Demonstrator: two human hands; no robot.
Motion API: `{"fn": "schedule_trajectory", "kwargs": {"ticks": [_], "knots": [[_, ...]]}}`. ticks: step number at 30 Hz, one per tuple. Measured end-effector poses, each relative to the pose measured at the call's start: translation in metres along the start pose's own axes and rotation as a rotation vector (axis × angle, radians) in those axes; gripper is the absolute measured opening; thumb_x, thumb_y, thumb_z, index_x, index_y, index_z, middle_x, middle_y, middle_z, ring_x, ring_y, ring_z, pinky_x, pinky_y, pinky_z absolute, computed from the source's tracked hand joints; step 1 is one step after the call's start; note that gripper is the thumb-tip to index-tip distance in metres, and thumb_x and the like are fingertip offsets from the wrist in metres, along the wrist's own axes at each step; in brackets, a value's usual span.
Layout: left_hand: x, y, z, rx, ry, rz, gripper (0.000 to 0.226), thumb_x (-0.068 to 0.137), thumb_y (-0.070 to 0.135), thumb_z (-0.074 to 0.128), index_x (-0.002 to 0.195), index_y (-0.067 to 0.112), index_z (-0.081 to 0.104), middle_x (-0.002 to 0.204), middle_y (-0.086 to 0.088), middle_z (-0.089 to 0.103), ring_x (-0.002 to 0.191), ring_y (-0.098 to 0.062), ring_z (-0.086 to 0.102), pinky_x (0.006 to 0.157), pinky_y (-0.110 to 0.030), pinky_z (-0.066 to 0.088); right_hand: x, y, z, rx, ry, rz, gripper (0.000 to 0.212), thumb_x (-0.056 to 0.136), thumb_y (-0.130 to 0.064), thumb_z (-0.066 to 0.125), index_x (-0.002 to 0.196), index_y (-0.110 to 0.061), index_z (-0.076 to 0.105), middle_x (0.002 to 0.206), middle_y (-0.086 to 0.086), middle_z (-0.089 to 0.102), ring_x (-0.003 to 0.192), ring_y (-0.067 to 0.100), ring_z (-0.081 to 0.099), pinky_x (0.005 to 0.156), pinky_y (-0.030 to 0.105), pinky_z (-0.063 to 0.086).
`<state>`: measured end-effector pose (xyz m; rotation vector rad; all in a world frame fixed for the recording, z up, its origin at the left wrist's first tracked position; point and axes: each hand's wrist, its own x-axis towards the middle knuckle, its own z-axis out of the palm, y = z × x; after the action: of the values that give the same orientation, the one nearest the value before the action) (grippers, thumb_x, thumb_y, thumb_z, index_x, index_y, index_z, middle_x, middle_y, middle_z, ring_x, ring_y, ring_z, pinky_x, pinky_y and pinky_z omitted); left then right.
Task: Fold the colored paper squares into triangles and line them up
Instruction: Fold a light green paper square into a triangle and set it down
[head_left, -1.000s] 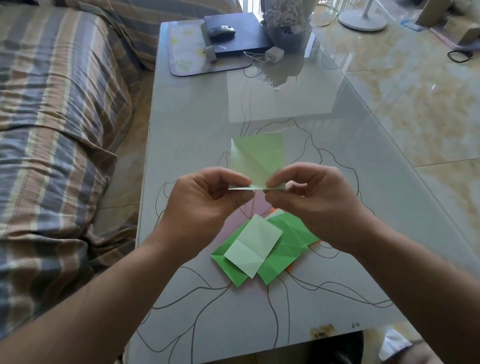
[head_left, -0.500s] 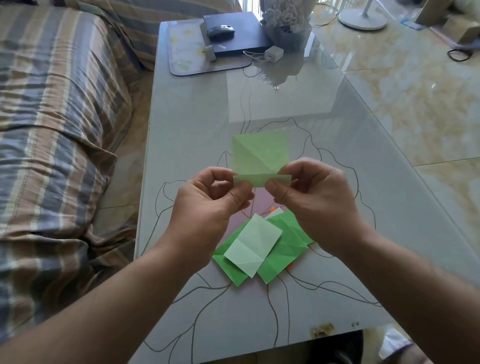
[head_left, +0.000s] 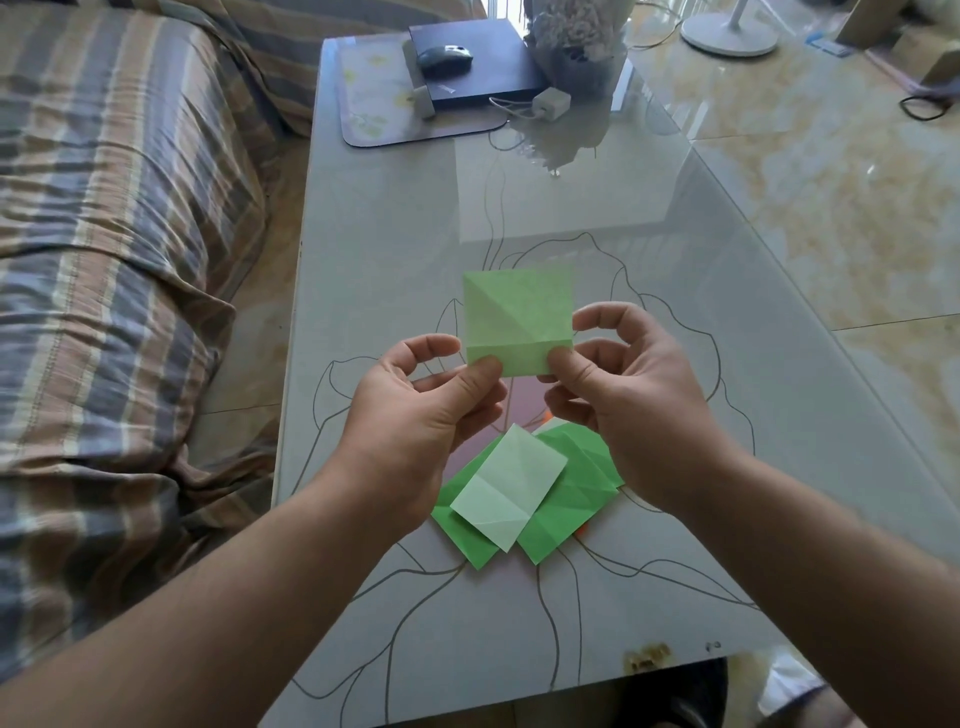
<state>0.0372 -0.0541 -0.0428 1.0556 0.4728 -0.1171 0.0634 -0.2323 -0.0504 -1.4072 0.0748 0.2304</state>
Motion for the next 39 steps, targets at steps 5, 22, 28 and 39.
{"fn": "schedule_trajectory", "kwargs": {"ticks": [5, 22, 28, 39], "knots": [[0.002, -0.002, -0.001, 0.037, 0.039, 0.017, 0.051, 0.066, 0.015, 0.082, 0.112, 0.011, 0.059, 0.08, -0.012, 0.07, 0.07, -0.023, 0.072, 0.076, -0.037, 0.064, -0.002, 0.0, 0.002, -0.085, 0.023, -0.041, 0.015, 0.095, -0.001, 0.07, 0.102, -0.013, 0.064, 0.08, 0.014, 0.073, 0.071, 0.026, 0.068, 0.079, 0.044, 0.06], [-0.001, -0.009, 0.004, 0.05, -0.018, -0.058, 0.063, 0.063, 0.012, 0.083, 0.121, 0.013, 0.057, 0.088, -0.012, 0.077, 0.072, -0.02, 0.072, 0.085, -0.038, 0.062, -0.004, 0.005, 0.005, -0.103, -0.057, 0.022, 0.028, 0.091, -0.009, 0.076, 0.115, -0.013, 0.062, 0.087, 0.026, 0.071, 0.075, 0.027, 0.067, 0.082, 0.048, 0.059], [-0.002, -0.012, 0.003, 0.069, -0.03, -0.066, 0.069, 0.059, 0.015, 0.085, 0.122, 0.009, 0.058, 0.083, -0.01, 0.073, 0.067, -0.018, 0.069, 0.078, -0.035, 0.061, -0.003, 0.005, 0.004, -0.09, -0.085, 0.059, 0.04, 0.088, -0.003, 0.079, 0.122, -0.013, 0.061, 0.087, 0.022, 0.073, 0.074, 0.026, 0.065, 0.081, 0.044, 0.056], [0.003, -0.011, -0.001, -0.036, 0.001, -0.125, 0.036, 0.066, 0.013, 0.08, 0.1, 0.01, 0.067, 0.077, -0.007, 0.07, 0.063, -0.016, 0.066, 0.064, -0.029, 0.06, 0.0, 0.004, 0.001, -0.107, -0.03, 0.068, 0.036, 0.089, 0.001, 0.076, 0.119, -0.014, 0.062, 0.078, 0.012, 0.073, 0.07, 0.023, 0.066, 0.074, 0.039, 0.058]]}}
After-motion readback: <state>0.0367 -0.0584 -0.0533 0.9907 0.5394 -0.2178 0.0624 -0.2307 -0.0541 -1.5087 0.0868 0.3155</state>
